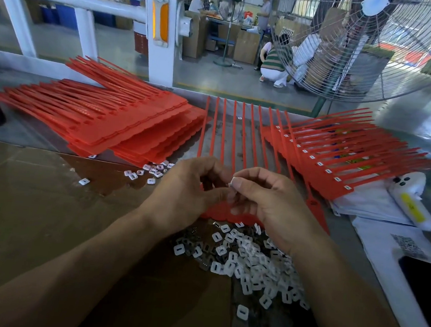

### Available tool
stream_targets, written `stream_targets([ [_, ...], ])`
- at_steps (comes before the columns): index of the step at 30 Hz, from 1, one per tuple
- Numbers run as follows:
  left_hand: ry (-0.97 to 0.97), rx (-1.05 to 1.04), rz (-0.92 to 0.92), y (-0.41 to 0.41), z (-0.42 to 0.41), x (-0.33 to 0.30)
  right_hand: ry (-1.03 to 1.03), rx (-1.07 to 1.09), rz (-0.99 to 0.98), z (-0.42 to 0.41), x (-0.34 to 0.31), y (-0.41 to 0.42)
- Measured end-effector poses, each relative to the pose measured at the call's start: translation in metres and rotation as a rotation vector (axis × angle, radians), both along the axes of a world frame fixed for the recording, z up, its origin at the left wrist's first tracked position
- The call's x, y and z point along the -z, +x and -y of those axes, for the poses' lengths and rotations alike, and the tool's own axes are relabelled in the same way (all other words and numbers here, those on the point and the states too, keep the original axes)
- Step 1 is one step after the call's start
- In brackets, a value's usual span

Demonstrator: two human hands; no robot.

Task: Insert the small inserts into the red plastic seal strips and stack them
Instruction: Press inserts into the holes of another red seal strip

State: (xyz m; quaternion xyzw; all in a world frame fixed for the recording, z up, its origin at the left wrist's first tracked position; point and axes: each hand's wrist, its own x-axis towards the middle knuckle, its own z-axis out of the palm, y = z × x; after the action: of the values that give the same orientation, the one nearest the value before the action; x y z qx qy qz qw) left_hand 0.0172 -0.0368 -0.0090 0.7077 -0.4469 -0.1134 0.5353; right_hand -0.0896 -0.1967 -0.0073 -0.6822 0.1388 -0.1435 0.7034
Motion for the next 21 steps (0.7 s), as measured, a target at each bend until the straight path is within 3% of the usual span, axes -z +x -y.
stream_targets([
  [9,0.041,0.032,0.038,0.0021,-0.0009,0.0005,0.178,0.013,-0.078,-0.0047,-0.0067,-0.002],
  [17,0.002,-0.008,-0.003,0.0079,-0.0021,-0.0011,0.078,-0.005,-0.078,-0.0015,-0.0029,-0.0001],
  [21,0.031,-0.053,0.076,0.0097,-0.0016,0.0015,0.05,0.041,-0.092,0.0006,-0.0002,0.0],
])
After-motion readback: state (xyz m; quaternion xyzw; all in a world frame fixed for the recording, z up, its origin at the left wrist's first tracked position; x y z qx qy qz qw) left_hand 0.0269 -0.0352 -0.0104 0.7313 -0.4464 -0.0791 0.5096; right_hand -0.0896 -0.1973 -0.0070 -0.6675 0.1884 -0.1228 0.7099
